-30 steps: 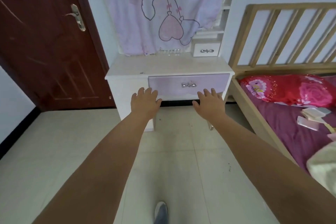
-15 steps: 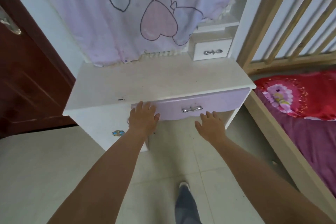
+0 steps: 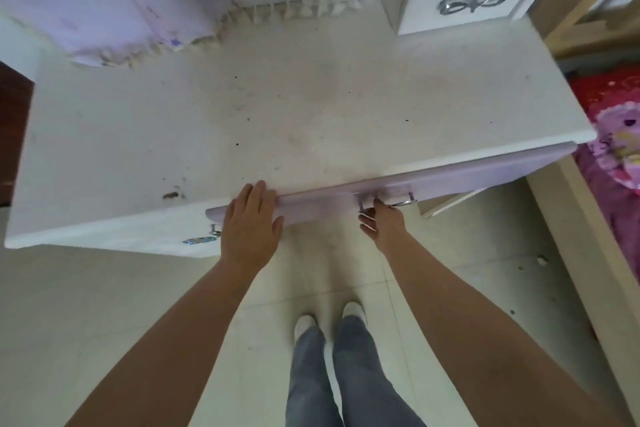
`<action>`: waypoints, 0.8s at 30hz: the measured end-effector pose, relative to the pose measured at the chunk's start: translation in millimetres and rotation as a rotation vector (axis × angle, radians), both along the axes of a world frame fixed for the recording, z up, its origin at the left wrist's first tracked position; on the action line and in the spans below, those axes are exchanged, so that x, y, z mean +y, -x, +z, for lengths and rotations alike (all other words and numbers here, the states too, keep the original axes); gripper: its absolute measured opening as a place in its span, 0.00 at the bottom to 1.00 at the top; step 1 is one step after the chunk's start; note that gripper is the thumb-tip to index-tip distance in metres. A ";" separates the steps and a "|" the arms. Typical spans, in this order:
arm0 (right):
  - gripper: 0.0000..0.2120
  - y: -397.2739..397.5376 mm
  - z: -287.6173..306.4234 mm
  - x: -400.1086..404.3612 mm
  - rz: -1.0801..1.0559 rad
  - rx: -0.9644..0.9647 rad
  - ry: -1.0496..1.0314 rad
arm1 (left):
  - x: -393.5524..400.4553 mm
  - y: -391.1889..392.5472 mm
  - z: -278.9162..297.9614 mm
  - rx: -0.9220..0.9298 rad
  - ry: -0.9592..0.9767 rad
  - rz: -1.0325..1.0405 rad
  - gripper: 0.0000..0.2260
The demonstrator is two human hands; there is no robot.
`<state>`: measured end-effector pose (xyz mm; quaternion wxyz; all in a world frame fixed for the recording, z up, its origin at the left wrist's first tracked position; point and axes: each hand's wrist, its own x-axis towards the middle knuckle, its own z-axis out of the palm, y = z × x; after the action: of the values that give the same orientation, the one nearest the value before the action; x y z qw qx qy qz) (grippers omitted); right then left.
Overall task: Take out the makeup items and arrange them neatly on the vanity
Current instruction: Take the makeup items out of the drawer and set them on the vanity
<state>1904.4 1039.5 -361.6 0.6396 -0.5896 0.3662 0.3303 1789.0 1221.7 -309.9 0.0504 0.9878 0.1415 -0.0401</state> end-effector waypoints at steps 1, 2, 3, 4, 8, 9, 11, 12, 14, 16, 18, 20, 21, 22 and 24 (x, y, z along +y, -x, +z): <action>0.11 -3.3 -4.4 5.1 -0.075 0.011 -0.033 | 2.8 0.7 -3.4 -0.022 -0.014 -0.027 0.26; 0.12 -6.8 -8.5 8.8 -0.133 0.016 -0.052 | 4.7 1.7 -6.2 -0.048 -0.030 -0.052 0.27; 0.12 -9.7 -11.2 10.3 -0.178 0.021 -0.068 | 5.9 2.9 -8.0 -0.060 -0.040 -0.073 0.29; 0.12 -11.5 -12.5 11.1 -0.207 0.021 -0.085 | 6.6 4.5 -9.8 -0.066 -0.049 -0.088 0.29; 0.13 -9.8 -11.2 7.7 -0.222 0.023 -0.077 | 10.2 8.3 -11.9 -0.086 -0.078 -0.110 0.27; 0.12 -8.2 -9.3 6.4 -0.209 0.022 -0.064 | 10.9 9.1 -11.2 -0.089 -0.088 -0.111 0.26; 0.11 -3.7 -8.8 0.9 -0.157 0.026 -0.034 | 11.0 12.8 -10.5 -0.082 -0.095 -0.117 0.22; 0.11 0.1 -9.2 -2.9 -0.136 0.031 -0.030 | 10.9 16.0 -10.6 -0.083 -0.091 -0.131 0.20; 0.11 11.9 -7.1 -12.1 -0.141 0.048 -0.046 | 10.3 23.5 -9.7 -0.092 -0.071 -0.178 0.15; 0.12 25.6 -5.6 -22.3 -0.162 0.058 -0.047 | 8.6 32.9 -8.6 -0.076 -0.041 -0.236 0.14; 0.11 39.0 -5.8 -30.9 -0.176 0.065 -0.031 | 3.2 44.1 -6.4 -0.049 -0.027 -0.276 0.13; 0.09 52.2 -8.4 -39.6 -0.169 0.065 -0.026 | -4.9 56.0 -4.7 -0.021 -0.031 -0.307 0.14; 0.07 57.3 -8.3 -43.3 -0.136 0.063 -0.016 | -9.5 61.6 -3.6 -0.007 -0.031 -0.318 0.14; 0.04 61.6 -6.6 -46.7 -0.098 0.060 -0.016 | -13.4 65.9 -3.0 0.004 -0.033 -0.328 0.15; 0.05 67.4 -4.7 -53.7 -0.073 0.047 -0.041 | -18.3 70.2 -2.4 0.013 -0.052 -0.343 0.15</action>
<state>1837.0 985.8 -366.3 0.6545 -0.5546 0.3955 0.3282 1718.8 1203.4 -312.3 0.0164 0.9982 -0.0277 -0.0510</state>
